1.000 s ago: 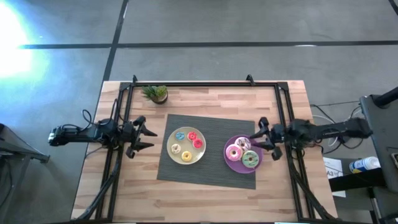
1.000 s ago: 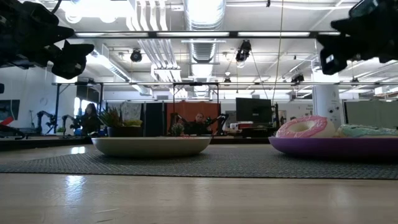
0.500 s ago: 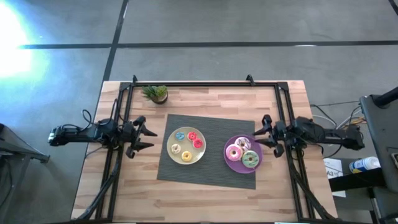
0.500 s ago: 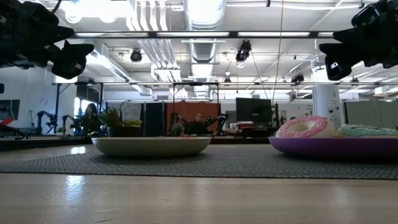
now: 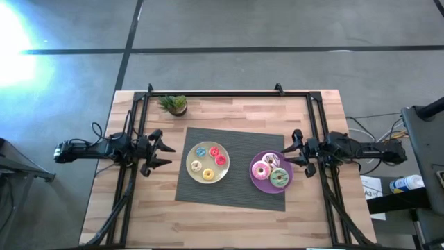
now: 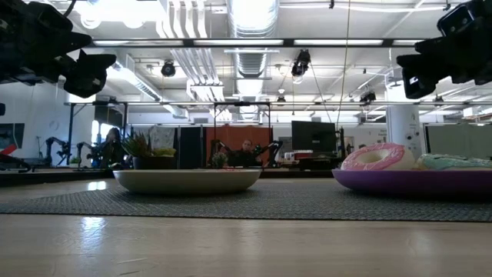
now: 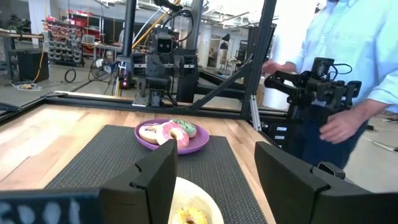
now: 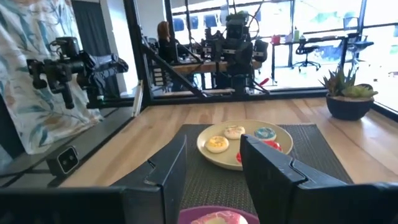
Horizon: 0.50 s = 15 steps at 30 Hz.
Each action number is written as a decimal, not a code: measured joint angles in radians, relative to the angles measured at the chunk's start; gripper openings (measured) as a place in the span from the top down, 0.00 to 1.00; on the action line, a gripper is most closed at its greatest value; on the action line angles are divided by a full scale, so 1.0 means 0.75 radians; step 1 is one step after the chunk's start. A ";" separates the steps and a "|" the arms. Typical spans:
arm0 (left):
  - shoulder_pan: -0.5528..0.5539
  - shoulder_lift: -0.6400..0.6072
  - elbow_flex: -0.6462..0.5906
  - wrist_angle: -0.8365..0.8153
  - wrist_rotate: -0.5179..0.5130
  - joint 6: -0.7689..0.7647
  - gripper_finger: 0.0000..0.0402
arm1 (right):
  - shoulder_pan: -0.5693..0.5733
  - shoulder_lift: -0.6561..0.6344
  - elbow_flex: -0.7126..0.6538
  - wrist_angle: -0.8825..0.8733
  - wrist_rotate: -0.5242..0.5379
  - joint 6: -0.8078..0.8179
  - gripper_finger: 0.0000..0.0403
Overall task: Pick & Place donuts
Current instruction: Return to Home Position
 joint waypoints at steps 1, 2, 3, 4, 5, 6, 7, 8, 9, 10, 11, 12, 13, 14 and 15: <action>0.000 0.000 0.000 0.000 0.000 0.000 0.53 | 0.000 0.005 0.000 0.000 0.000 0.000 0.64; 0.000 0.000 0.000 0.000 0.000 0.000 0.53 | 0.000 0.012 0.000 0.000 0.000 -0.001 0.64; 0.000 0.000 0.000 0.000 0.000 0.000 0.53 | 0.000 0.016 0.000 0.001 0.000 -0.001 0.64; 0.000 0.000 0.000 0.000 0.000 0.000 0.53 | 0.000 0.021 0.000 0.000 0.000 0.000 0.64; 0.000 0.000 0.000 0.000 0.000 0.000 0.53 | 0.000 0.027 0.000 0.000 0.000 0.004 0.64; 0.000 0.000 0.000 0.000 0.000 0.000 0.53 | 0.000 0.027 0.000 0.000 0.000 0.003 0.64; 0.000 0.000 0.000 0.000 0.000 0.000 0.53 | 0.000 0.027 0.000 0.000 0.000 0.004 0.64; 0.000 0.000 0.000 0.000 0.000 0.000 0.53 | 0.000 0.025 0.000 0.001 -0.001 0.004 0.64; 0.000 -0.001 0.000 0.000 0.000 0.000 0.53 | 0.000 0.024 0.000 0.001 -0.001 0.004 0.64; 0.000 0.000 0.000 0.000 0.000 0.000 0.53 | 0.000 0.023 0.000 0.001 -0.001 0.003 0.64; 0.000 0.000 0.000 0.000 0.000 0.000 0.53 | 0.000 0.023 0.000 0.001 -0.001 0.003 0.64; 0.000 0.000 0.000 0.000 0.000 0.000 0.53 | 0.000 0.024 0.000 0.001 -0.001 0.004 0.64; 0.000 0.000 0.000 0.000 0.000 0.000 0.53 | 0.000 0.025 0.000 0.001 -0.001 0.003 0.64; 0.000 0.000 0.000 0.000 0.000 0.000 0.53 | 0.000 0.025 0.000 0.001 -0.001 0.003 0.64; 0.000 0.000 0.000 0.000 0.000 0.000 0.53 | 0.000 0.025 0.000 0.001 -0.001 0.003 0.64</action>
